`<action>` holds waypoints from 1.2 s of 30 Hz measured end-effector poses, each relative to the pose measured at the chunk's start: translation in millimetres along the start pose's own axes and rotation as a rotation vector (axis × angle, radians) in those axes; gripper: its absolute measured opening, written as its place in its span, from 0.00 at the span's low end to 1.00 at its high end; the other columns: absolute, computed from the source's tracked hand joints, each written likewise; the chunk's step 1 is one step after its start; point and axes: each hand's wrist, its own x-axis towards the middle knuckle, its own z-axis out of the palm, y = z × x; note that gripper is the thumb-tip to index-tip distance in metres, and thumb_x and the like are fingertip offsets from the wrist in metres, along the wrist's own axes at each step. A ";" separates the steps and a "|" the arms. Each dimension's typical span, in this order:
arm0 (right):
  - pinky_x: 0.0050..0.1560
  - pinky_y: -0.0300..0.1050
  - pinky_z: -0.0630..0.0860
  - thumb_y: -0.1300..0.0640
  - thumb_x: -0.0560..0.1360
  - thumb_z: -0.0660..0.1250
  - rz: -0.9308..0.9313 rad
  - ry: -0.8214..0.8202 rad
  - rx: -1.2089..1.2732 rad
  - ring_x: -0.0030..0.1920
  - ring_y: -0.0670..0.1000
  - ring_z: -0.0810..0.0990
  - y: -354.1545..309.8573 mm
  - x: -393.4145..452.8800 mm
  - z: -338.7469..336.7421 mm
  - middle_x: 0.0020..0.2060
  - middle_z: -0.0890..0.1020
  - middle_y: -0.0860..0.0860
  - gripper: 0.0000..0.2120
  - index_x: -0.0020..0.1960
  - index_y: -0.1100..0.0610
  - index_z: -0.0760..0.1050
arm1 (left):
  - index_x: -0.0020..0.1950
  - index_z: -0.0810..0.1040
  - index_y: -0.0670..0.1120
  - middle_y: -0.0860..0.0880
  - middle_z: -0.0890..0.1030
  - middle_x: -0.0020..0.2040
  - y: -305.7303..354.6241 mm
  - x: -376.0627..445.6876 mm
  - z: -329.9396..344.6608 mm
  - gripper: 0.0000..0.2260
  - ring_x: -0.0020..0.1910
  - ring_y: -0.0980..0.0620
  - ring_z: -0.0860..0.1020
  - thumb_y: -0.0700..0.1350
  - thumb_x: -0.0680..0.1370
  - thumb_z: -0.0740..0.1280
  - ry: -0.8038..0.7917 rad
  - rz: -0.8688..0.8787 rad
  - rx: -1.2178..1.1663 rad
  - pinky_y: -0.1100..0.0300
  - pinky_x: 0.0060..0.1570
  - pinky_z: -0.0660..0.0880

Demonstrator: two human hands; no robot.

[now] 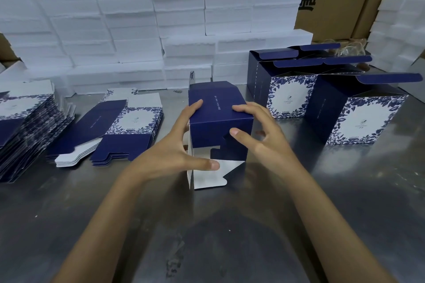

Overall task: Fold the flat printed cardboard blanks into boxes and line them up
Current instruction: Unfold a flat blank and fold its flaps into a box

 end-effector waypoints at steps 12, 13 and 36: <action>0.73 0.56 0.68 0.59 0.73 0.77 -0.026 0.059 0.106 0.76 0.45 0.64 -5.5 -3.1 12.8 0.74 0.66 0.41 0.17 0.54 0.40 0.81 | 0.51 0.85 0.53 0.58 0.71 0.72 1.9 10.4 32.3 0.10 0.70 0.68 0.69 0.41 0.73 0.76 0.471 0.172 -0.168 0.74 0.54 0.71; 0.74 0.55 0.67 0.59 0.73 0.77 -0.036 0.063 0.106 0.76 0.45 0.63 -6.1 -3.6 14.4 0.74 0.66 0.41 0.16 0.53 0.40 0.81 | 0.51 0.85 0.52 0.59 0.71 0.71 2.4 10.4 33.9 0.10 0.69 0.70 0.68 0.41 0.73 0.76 0.473 0.175 -0.167 0.78 0.52 0.69; 0.72 0.56 0.69 0.64 0.74 0.75 -0.057 0.134 0.169 0.72 0.49 0.71 -1.7 3.1 17.8 0.69 0.75 0.44 0.12 0.48 0.47 0.83 | 0.51 0.86 0.46 0.63 0.74 0.64 -1.0 12.1 30.2 0.10 0.60 0.76 0.72 0.34 0.74 0.73 0.448 0.223 -0.250 0.77 0.50 0.72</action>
